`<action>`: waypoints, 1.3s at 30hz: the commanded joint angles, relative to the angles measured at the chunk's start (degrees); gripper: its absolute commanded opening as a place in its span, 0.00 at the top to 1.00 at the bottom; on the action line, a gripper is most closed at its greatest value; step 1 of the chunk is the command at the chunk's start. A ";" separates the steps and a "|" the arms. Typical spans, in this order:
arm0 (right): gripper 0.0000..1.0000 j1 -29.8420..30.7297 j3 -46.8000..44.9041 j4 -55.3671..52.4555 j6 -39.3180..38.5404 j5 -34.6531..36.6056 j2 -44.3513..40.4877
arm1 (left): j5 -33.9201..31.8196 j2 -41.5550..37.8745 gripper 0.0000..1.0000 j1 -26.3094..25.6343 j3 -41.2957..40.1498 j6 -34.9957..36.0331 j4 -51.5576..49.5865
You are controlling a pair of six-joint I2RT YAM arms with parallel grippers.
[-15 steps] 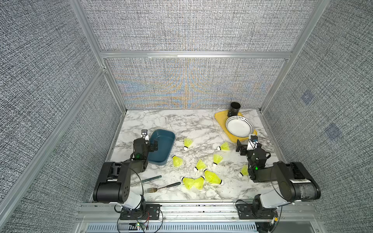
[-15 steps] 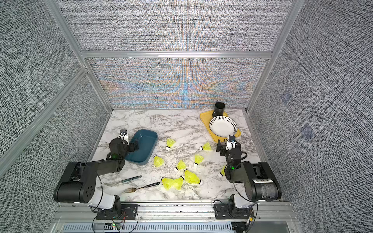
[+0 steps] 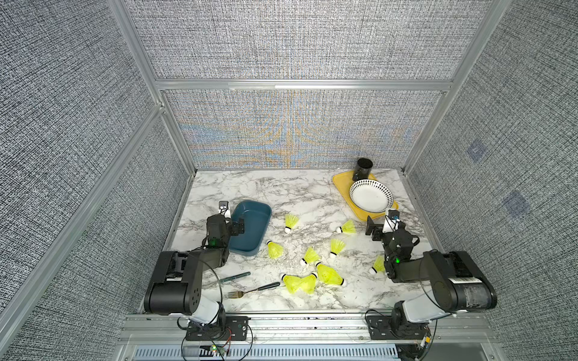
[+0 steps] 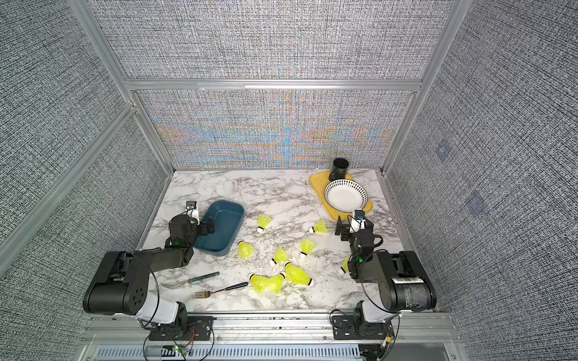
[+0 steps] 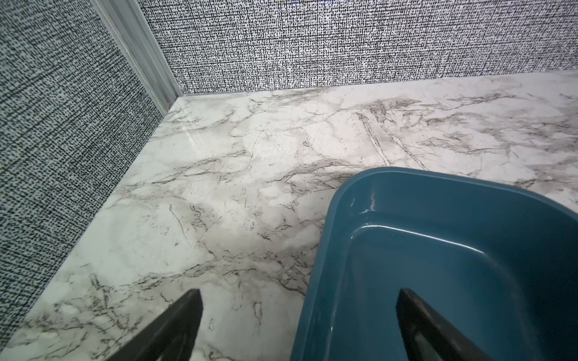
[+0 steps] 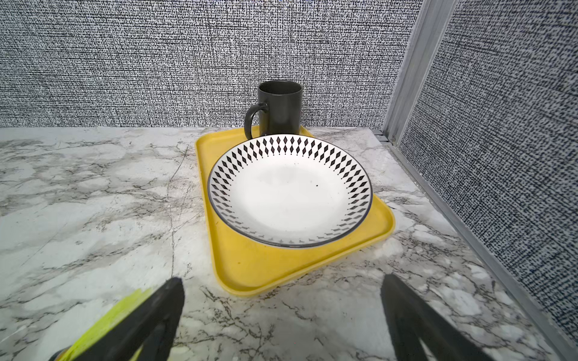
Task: Put the shuttlecocks into the storage box
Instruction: Pick up the storage box at the center of the board.
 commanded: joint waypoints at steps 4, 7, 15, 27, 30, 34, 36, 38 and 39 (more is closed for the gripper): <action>0.01 0.04 0.38 0.80 0.07 0.00 0.00 | 0.34 -0.24 0.01 0.04 -0.10 0.01 0.90; 0.01 0.12 2.68 -4.44 0.16 0.75 -1.72 | 0.15 -0.81 0.01 -0.01 -0.17 -0.08 1.59; 0.01 5.03 22.14 -27.07 -1.01 8.66 -10.20 | -10.10 -12.03 0.01 -0.34 16.29 -5.61 -28.91; 0.06 8.54 62.72 -75.53 32.89 -3.03 -5.56 | -10.49 -17.86 0.00 3.72 43.48 -61.42 -81.54; 0.15 13.24 66.34 -79.13 29.12 -9.61 -3.38 | -3.62 -18.31 0.04 3.40 45.87 -64.50 -92.67; 0.15 22.55 69.63 -83.43 23.65 -17.38 0.20 | 3.57 -22.23 0.12 2.31 41.21 -69.84 -107.17; 0.15 26.58 69.65 -84.96 23.79 -19.14 1.95 | 5.98 -26.07 0.14 1.19 36.94 -72.57 -110.21; 0.15 30.09 68.90 -85.49 24.49 -20.16 3.16 | 8.58 -29.06 0.16 0.03 32.51 -75.07 -110.79; 0.15 31.88 68.42 -85.24 24.77 -20.31 3.73 | 10.34 -29.85 0.16 -0.59 30.64 -76.03 -109.78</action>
